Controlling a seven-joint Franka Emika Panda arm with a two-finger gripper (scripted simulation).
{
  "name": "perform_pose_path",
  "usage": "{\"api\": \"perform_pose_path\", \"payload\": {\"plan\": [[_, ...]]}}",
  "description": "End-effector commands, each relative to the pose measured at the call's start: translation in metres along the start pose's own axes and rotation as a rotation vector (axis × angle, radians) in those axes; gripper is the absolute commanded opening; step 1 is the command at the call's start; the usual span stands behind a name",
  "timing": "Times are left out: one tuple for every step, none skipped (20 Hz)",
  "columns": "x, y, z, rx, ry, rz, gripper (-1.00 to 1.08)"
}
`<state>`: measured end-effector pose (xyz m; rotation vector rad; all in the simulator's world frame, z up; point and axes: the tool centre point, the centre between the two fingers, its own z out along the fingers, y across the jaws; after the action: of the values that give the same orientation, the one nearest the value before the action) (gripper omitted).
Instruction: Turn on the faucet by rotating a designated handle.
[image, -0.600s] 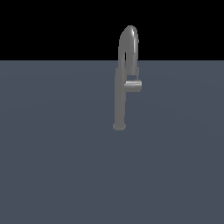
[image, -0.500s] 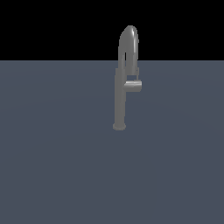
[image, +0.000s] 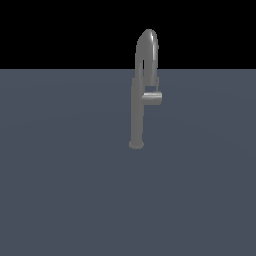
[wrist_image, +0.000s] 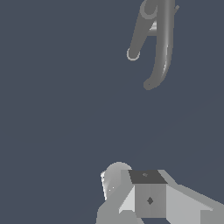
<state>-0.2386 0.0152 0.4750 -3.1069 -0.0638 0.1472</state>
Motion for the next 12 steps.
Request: {"api": "perform_pose_path", "payload": {"plan": [[0.007, 0.0, -0.001, 0.017, -0.017, 0.017, -1.0], [0.01, -0.001, -0.001, 0.026, -0.025, 0.025, -1.0], [0.013, -0.001, -0.002, 0.035, -0.034, 0.034, -1.0], [0.017, -0.001, -0.003, 0.045, -0.043, 0.044, -1.0], [0.021, -0.001, -0.003, 0.056, -0.053, 0.054, -1.0], [0.025, -0.001, -0.004, 0.068, -0.064, 0.066, -1.0], [0.03, -0.001, -0.004, 0.08, -0.076, 0.078, -1.0], [0.035, -0.001, -0.005, 0.093, -0.088, 0.09, -1.0], [0.04, -0.001, -0.005, 0.107, -0.101, 0.104, -1.0], [0.046, -0.001, -0.006, 0.122, -0.115, 0.118, -1.0], [0.051, 0.0, -0.006, 0.136, -0.128, 0.132, -1.0], [0.057, 0.0, -0.006, 0.151, -0.142, 0.146, -1.0]]}}
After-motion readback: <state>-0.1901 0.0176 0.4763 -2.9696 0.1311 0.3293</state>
